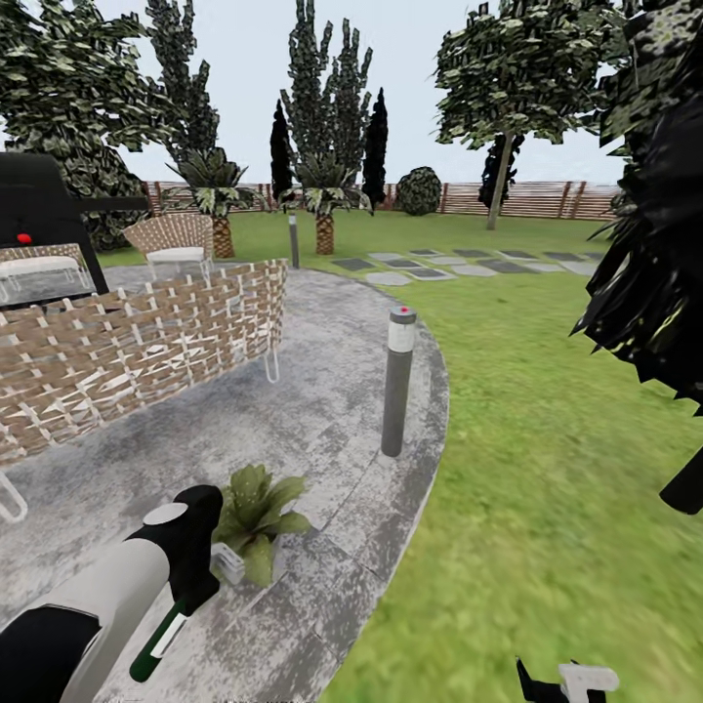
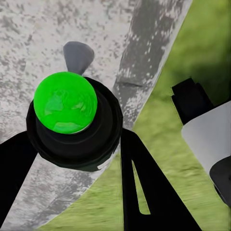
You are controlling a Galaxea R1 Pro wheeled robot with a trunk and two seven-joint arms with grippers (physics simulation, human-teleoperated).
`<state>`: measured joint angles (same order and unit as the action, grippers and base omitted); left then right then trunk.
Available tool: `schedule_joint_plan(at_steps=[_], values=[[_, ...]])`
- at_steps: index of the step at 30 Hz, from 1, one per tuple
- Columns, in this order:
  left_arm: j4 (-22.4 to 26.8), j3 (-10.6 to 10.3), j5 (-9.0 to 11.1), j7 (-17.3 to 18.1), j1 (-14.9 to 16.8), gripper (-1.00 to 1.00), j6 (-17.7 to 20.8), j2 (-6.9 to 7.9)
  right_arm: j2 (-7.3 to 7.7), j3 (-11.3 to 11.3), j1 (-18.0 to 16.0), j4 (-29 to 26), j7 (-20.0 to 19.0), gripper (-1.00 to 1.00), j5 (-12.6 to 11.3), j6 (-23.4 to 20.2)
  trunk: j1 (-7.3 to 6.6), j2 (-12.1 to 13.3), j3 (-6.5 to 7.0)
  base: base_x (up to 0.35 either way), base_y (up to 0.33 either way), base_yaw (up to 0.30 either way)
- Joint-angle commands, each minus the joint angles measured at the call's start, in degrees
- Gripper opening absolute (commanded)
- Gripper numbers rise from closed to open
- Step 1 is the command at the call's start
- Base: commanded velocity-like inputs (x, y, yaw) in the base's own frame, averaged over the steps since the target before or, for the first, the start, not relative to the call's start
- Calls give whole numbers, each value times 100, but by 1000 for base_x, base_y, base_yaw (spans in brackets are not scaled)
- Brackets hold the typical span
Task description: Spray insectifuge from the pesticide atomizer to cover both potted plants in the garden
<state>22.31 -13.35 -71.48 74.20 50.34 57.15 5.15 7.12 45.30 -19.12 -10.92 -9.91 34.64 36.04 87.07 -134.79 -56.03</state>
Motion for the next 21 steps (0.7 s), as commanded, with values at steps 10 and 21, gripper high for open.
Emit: schedule_joint_plan(at_steps=[10, 21], values=[[-3, -22, -34, 32, -39, -100, 51, 17, 0, 49, -4, 2, -52, 100, 7, 17, -1, -2, -6, 0, -7, 29], [109, 170, 12, 42, -426, -100, 59, 76, 0, 49, -4, 2, -52, 100, 7, 17, -1, -2, -6, 23, 0, 0]])
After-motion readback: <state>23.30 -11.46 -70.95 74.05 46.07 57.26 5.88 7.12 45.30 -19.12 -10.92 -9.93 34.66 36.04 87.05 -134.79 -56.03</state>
